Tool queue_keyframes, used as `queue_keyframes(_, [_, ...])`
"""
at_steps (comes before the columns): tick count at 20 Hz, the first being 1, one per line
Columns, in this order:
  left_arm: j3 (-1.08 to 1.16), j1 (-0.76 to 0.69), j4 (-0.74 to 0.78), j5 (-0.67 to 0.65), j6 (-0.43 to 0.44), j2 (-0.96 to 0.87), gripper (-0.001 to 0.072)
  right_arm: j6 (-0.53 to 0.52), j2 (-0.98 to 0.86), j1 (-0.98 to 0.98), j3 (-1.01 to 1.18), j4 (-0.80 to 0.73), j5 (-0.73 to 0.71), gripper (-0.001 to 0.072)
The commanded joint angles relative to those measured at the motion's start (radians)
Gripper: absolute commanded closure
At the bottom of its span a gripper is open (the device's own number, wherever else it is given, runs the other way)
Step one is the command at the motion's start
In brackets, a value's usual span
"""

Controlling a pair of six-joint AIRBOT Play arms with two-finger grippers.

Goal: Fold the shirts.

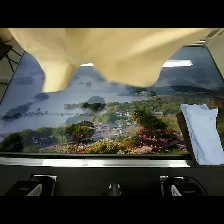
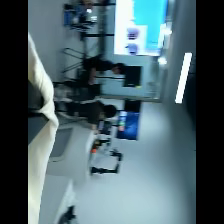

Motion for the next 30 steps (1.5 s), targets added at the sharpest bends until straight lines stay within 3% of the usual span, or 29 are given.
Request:
queue_keyframes(1, [0.018, 0.006, 0.06, 0.013, -0.048, 0.132, 0.0683, 0.032, 0.103, 0.001, 0.087, -0.08, 0.025, 0.0693])
queue_keyframes(5, [0.014, 0.006, 0.139, -0.044, -0.113, 0.122, 0.0684, 0.032, 0.068, 0.001, 0.087, -0.071, 0.052, 0.0693])
queue_keyframes(8, [0.014, 0.006, 0.149, -0.091, -0.116, 0.112, 0.0685, 0.027, 0.028, 0.0, 0.087, -0.072, 0.151, 0.0693])
queue_keyframes(11, [0.006, 0.006, 0.253, -0.219, -0.138, 0.061, 0.0684, 0.027, -0.062, 0.001, 0.087, -0.071, 0.264, 0.0693])
queue_keyframes(15, [-0.101, 0.006, 0.39, -0.399, -0.137, -0.103, 0.0684, -0.011, -0.321, 0.001, 0.087, -0.068, 0.407, 0.0694])
queue_keyframes(19, [-0.357, 0.006, 0.434, -0.392, -0.137, -0.314, 0.0683, -0.017, -0.684, 0.001, 0.054, -0.03, 0.503, 0.0694])
queue_keyframes(24, [-0.493, 0.007, 0.409, -0.204, -0.138, -0.619, 0.0683, 0.0, -1.041, 0.001, 0.03, 0.114, 0.305, 0.0693])
queue_keyframes(30, [-0.389, 0.007, 0.408, 0.073, -0.138, -0.841, 0.0683, 0.033, -1.122, 0.0, 0.03, 0.114, -0.07, 0.0692])
